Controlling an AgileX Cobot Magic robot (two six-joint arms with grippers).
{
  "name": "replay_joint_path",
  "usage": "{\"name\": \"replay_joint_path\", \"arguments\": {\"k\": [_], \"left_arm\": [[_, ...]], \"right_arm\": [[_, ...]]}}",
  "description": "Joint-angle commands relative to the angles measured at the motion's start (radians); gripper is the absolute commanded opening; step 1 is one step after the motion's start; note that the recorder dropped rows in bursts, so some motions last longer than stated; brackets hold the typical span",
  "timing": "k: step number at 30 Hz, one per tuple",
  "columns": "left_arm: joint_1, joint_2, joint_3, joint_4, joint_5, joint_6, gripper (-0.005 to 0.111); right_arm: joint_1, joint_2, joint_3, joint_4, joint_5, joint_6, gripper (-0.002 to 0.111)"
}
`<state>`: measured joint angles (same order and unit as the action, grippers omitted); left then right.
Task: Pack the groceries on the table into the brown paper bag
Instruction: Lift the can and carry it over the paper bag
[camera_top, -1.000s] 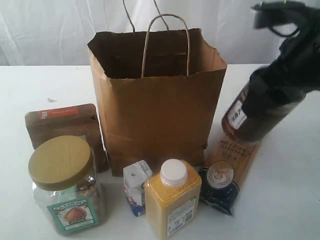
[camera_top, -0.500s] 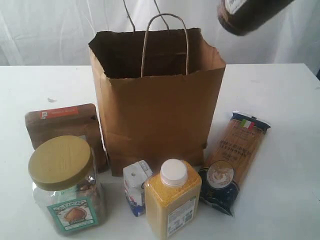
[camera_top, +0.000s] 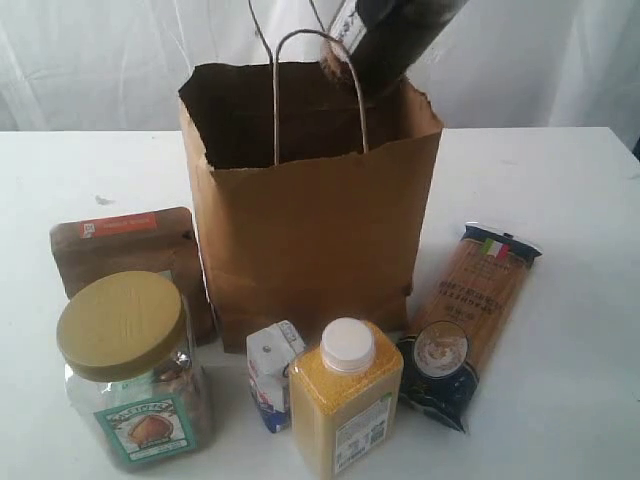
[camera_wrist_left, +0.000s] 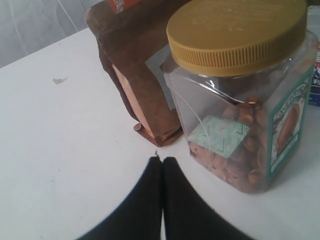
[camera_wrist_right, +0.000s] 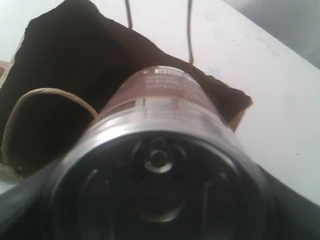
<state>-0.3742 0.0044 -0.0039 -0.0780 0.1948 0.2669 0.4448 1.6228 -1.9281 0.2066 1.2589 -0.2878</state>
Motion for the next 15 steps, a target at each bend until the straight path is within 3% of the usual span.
{"name": "replay_joint_path", "arguments": {"k": [1, 15], "left_arm": [[0.003, -0.004, 0.004, -0.002, -0.001, -0.001, 0.0], [0.003, -0.004, 0.004, -0.002, -0.001, -0.001, 0.0]], "right_arm": [[0.064, 0.046, -0.028, -0.055, -0.038, 0.014, 0.0], [0.124, 0.213, -0.028, -0.082, -0.038, 0.075, 0.0]]}}
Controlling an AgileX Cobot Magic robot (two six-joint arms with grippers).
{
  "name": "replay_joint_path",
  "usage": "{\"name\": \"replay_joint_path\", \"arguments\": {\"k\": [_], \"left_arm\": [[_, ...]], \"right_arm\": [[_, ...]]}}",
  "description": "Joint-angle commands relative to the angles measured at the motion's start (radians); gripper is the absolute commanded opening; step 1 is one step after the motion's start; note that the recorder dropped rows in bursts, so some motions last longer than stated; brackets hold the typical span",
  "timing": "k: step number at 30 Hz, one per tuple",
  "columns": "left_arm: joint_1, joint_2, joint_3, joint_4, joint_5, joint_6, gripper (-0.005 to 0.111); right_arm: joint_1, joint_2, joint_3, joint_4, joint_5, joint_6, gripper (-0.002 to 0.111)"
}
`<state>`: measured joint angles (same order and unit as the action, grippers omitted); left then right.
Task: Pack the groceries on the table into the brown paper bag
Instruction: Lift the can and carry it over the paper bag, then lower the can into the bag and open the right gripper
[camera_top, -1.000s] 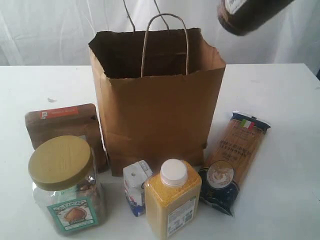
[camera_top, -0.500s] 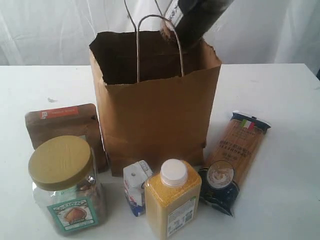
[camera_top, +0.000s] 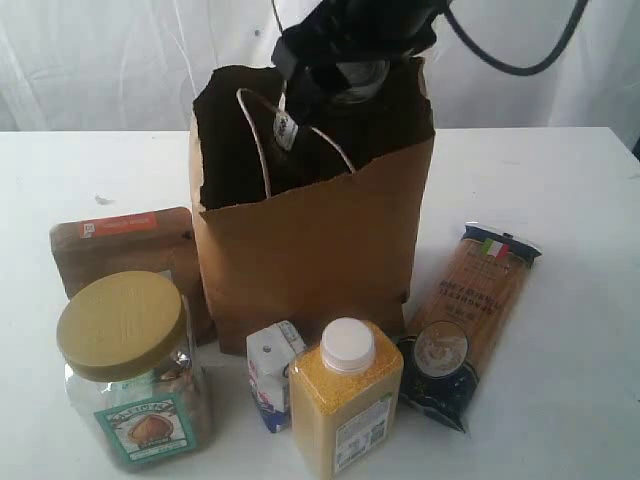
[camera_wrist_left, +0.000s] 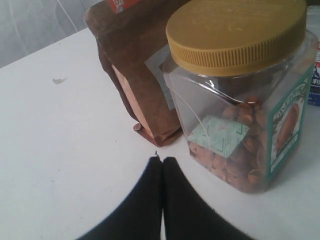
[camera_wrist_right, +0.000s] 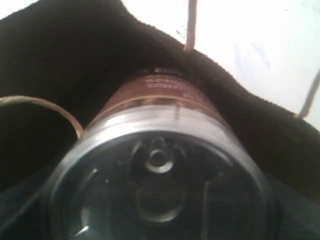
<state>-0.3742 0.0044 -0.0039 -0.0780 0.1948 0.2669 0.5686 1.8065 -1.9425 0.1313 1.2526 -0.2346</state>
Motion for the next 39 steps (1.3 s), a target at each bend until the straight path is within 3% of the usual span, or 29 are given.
{"name": "replay_joint_path", "arguments": {"k": [1, 18, 22, 27, 29, 39], "left_arm": [[0.003, -0.004, 0.004, -0.002, -0.001, -0.001, 0.0], [0.003, -0.004, 0.004, -0.002, -0.001, -0.001, 0.0], [0.003, -0.004, 0.004, -0.002, -0.001, -0.001, 0.0], [0.003, -0.004, 0.004, -0.002, -0.001, -0.001, 0.0], [0.003, -0.004, 0.004, -0.002, -0.001, -0.001, 0.0], [0.003, -0.004, 0.004, -0.002, -0.001, -0.001, 0.0]], "right_arm": [[0.001, 0.04, -0.014, -0.007, -0.032, 0.022, 0.0], [0.001, 0.16, -0.014, -0.017, -0.032, 0.075, 0.002], [0.001, 0.164, -0.014, -0.017, -0.032, 0.081, 0.02], [0.001, 0.161, -0.014, -0.01, -0.032, 0.081, 0.064], [0.001, 0.161, -0.014, 0.013, -0.032, 0.081, 0.075], [0.001, 0.137, -0.014, 0.058, -0.032, 0.094, 0.076]]}}
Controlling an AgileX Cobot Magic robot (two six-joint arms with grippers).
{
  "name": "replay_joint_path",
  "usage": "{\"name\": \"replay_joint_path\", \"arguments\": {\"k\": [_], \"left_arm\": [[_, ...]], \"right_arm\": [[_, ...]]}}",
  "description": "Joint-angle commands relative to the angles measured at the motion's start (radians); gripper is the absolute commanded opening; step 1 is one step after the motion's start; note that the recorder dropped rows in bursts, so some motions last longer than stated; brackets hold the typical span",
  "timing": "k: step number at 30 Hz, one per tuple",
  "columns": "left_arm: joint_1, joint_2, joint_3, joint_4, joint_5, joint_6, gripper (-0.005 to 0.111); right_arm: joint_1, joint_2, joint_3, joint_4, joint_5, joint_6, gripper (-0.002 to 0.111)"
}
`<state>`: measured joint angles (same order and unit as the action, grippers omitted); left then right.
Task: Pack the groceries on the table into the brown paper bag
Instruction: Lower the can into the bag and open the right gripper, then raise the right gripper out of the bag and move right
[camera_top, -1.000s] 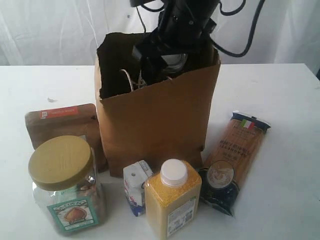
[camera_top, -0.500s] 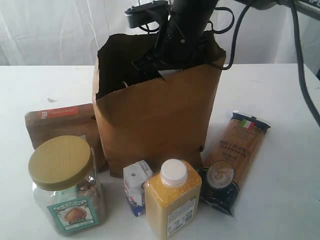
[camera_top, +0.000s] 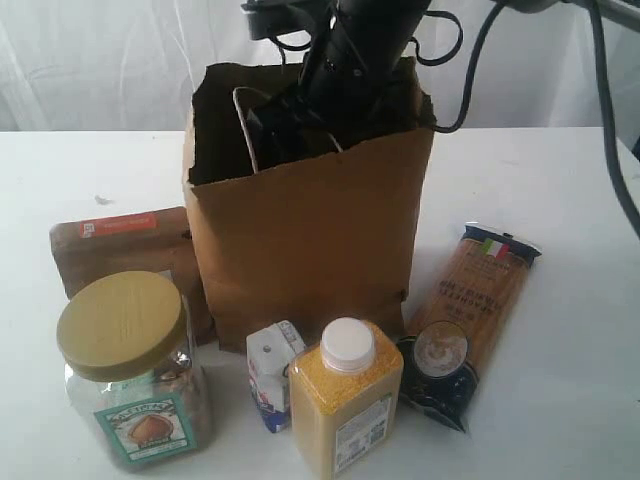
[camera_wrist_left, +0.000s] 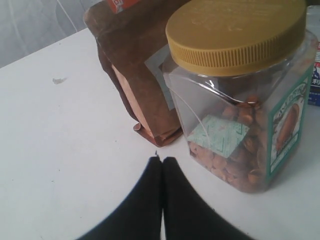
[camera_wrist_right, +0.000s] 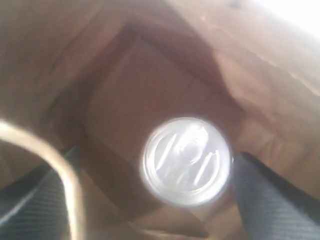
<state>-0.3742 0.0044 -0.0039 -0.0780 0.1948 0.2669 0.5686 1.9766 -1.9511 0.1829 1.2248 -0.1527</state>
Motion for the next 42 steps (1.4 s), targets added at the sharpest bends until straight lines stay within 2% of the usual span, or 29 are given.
{"name": "replay_joint_path", "arguments": {"k": [1, 6, 15, 26, 42], "left_arm": [[0.003, -0.004, 0.004, -0.002, -0.001, -0.001, 0.0], [0.003, -0.004, 0.004, -0.002, -0.001, -0.001, 0.0], [0.003, -0.004, 0.004, -0.002, -0.001, -0.001, 0.0], [0.003, -0.004, 0.004, -0.002, -0.001, -0.001, 0.0], [0.003, -0.004, 0.004, -0.002, -0.001, -0.001, 0.0]], "right_arm": [[0.001, -0.064, -0.005, 0.006, -0.004, 0.012, 0.076], [0.001, -0.164, -0.001, 0.003, -0.004, 0.012, 0.076], [0.001, -0.175, 0.004, 0.003, -0.004, -0.008, 0.076], [0.001, -0.221, 0.107, -0.038, -0.004, -0.028, 0.076], [0.001, -0.305, 0.127, -0.037, -0.004, -0.026, 0.076]]}}
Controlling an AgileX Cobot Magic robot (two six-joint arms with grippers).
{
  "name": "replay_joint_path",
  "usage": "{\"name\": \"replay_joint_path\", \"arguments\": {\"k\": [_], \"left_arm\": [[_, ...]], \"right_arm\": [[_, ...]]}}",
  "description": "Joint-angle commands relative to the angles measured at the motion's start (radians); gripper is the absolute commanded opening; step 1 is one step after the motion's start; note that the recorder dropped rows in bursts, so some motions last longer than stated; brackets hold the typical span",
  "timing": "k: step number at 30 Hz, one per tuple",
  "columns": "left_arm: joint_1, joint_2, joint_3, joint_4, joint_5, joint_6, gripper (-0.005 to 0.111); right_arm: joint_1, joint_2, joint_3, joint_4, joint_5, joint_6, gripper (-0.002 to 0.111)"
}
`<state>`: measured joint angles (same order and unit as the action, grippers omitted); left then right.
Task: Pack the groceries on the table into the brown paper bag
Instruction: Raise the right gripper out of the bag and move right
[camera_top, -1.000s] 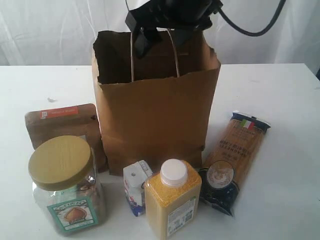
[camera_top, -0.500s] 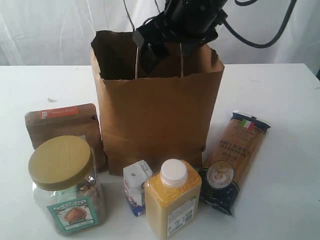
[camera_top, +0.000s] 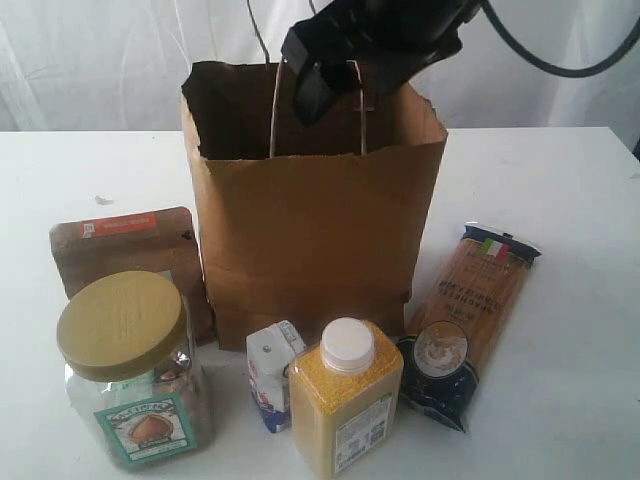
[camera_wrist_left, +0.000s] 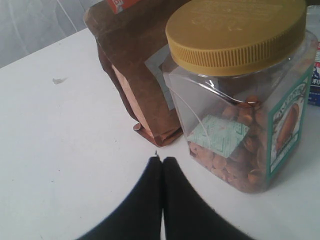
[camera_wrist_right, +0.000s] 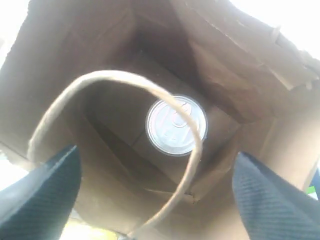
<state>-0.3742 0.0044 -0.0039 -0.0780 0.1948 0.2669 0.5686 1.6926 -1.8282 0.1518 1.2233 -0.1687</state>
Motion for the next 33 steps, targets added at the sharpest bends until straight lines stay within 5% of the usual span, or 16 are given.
{"name": "replay_joint_path", "arguments": {"k": [1, 24, 26, 33], "left_arm": [[0.003, -0.004, 0.004, -0.002, -0.001, -0.001, 0.0], [0.003, -0.004, 0.004, -0.002, -0.001, -0.001, 0.0], [0.003, -0.004, 0.004, -0.002, -0.001, -0.001, 0.0], [0.003, -0.004, 0.004, -0.002, -0.001, -0.001, 0.0]], "right_arm": [[0.001, -0.023, 0.005, -0.008, -0.002, -0.01, 0.076], [0.001, -0.289, 0.114, -0.012, -0.002, 0.019, 0.076], [0.001, -0.355, 0.16, -0.009, -0.002, 0.028, 0.069], [0.001, -0.652, 0.506, -0.011, -0.002, 0.06, 0.016]]}}
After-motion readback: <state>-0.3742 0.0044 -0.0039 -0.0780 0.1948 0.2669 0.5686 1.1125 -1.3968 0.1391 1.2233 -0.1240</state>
